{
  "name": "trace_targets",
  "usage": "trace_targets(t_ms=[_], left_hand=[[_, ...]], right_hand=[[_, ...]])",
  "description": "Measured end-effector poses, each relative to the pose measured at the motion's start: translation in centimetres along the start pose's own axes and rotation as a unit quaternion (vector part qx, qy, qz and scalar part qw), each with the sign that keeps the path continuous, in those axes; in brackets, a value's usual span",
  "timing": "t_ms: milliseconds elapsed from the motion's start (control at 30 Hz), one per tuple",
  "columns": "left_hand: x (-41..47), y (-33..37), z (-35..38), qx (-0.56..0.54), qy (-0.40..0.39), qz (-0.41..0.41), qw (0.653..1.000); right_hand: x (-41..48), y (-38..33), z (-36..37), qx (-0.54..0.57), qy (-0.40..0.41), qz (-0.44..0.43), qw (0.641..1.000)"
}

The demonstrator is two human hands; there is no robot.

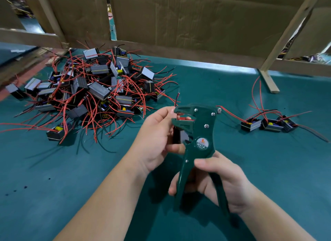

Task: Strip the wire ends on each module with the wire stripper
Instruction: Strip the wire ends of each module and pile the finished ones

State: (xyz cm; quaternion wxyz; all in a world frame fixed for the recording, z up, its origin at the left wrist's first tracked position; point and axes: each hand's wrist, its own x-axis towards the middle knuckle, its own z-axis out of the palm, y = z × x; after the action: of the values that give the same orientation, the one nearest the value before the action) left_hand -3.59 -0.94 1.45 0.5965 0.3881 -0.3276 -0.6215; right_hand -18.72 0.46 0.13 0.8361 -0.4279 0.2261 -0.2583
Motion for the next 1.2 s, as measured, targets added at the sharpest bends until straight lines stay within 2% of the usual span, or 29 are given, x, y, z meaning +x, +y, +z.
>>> trace_targets(t_ms=[100, 133, 167, 200, 267, 300, 367, 467, 533, 600, 700, 867, 1033, 1100, 1200], left_hand=[[0.2, -0.2, 0.1, 0.018, 0.019, 0.01, 1.0], [0.3, -0.3, -0.2, 0.053, 0.045, 0.048, 0.996], [0.4, -0.2, -0.9, 0.142, 0.087, 0.106, 0.98], [0.6, -0.1, -1.5, 0.278, 0.142, 0.175, 0.934], [0.8, 0.3, -2.9, 0.488, 0.245, 0.262, 0.796], [0.9, 0.6, -3.5, 0.531, 0.289, 0.26, 0.753], [0.9, 1.0, -4.5, 0.558, 0.344, 0.192, 0.73], [0.8, 0.6, -5.3, 0.654, 0.34, 0.065, 0.673], [0.8, 0.2, -5.6, 0.692, 0.332, 0.04, 0.639], [0.8, 0.1, -5.9, 0.691, 0.321, 0.053, 0.645], [1.0, 0.2, -6.3, 0.658, 0.312, 0.08, 0.681], [1.4, 0.9, -7.1, 0.665, 0.332, 0.091, 0.663], [1.4, 1.0, -7.2, 0.678, 0.384, 0.1, 0.618], [1.4, 0.9, -7.5, 0.683, 0.382, 0.095, 0.615], [1.4, 0.8, -7.5, 0.672, 0.37, 0.131, 0.628]], right_hand=[[0.1, -0.1, -0.2, -0.006, 0.033, -0.024, 0.999], [0.1, -0.3, -0.5, 0.002, 0.045, -0.034, 0.998], [0.1, -0.6, -0.7, 0.012, 0.062, -0.049, 0.997], [0.1, -0.9, -1.0, 0.023, 0.087, -0.07, 0.993], [0.0, -1.7, -1.7, 0.04, 0.155, -0.121, 0.98], [-0.1, -2.1, -2.0, 0.044, 0.193, -0.145, 0.969], [-0.3, -3.0, -2.8, 0.043, 0.261, -0.182, 0.947], [-0.8, -3.8, -4.1, 0.051, 0.329, -0.202, 0.921], [-1.0, -3.8, -4.9, 0.046, 0.363, -0.202, 0.908], [-0.9, -3.6, -5.3, 0.027, 0.387, -0.21, 0.897], [-1.0, -3.6, -5.7, -0.016, 0.427, -0.217, 0.878], [-1.3, -3.9, -5.7, 0.009, 0.423, -0.147, 0.894], [-1.5, -4.2, -4.6, 0.036, 0.344, -0.129, 0.929], [-1.6, -4.1, -4.4, 0.049, 0.302, -0.141, 0.942], [-1.6, -3.8, -4.3, 0.05, 0.254, -0.148, 0.954]])
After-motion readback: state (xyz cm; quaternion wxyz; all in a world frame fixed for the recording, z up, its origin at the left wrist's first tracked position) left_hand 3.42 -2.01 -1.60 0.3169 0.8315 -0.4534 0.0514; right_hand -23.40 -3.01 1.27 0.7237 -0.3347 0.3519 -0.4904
